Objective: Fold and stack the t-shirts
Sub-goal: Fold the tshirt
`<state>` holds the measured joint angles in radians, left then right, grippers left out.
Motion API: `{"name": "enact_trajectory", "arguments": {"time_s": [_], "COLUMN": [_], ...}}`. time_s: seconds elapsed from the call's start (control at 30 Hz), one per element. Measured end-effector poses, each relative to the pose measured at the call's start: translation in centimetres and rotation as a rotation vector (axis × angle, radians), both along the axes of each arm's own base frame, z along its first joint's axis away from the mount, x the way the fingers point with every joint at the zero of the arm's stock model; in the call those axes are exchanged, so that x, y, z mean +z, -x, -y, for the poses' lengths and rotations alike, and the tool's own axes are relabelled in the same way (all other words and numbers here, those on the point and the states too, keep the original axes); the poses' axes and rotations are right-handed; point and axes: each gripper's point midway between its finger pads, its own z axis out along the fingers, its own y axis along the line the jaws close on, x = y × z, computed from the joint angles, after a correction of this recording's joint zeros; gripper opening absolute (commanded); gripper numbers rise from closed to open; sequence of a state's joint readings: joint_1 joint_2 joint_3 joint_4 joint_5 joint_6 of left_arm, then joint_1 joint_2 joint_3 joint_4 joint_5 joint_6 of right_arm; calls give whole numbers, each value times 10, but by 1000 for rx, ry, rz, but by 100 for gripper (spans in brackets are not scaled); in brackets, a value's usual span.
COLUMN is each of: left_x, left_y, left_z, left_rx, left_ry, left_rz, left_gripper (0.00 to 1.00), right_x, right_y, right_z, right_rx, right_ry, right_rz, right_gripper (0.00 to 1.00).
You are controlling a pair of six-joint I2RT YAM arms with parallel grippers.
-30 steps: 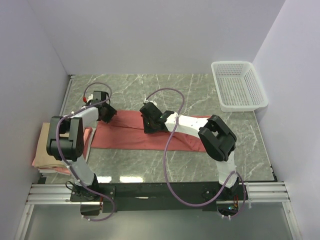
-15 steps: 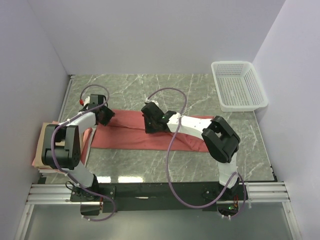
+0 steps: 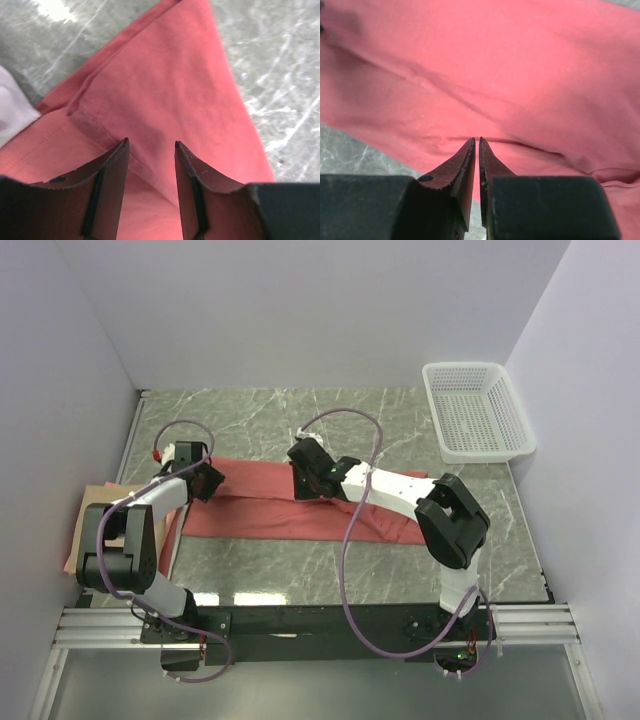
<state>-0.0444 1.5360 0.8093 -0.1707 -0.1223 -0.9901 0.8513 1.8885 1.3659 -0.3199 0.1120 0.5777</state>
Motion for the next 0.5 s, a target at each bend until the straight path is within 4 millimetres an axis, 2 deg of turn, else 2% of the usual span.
{"name": "enact_trajectory", "arguments": {"time_s": [0.13,0.23,0.43,0.5], "left_x": [-14,-17,-16,-16], "left_y": [11,13,10,9], "left_z": [-3,-5,-5,-5], "left_rx": [8,14,15,15], "left_ry": [-4,-1,3,5], "left_rz": [-25,-23,-7,-5], "left_gripper": [47,47,48,48], "right_x": [-5,-19,-58,-57], "right_y": [-11,-16,-4,-5], "right_z": [10,16,24,24], "right_rx": [-32,-48,-43,-44], "right_ry": [6,25,71,67], "right_rz": [-7,-31,-106,-103], "right_gripper": [14,14,13,14]}}
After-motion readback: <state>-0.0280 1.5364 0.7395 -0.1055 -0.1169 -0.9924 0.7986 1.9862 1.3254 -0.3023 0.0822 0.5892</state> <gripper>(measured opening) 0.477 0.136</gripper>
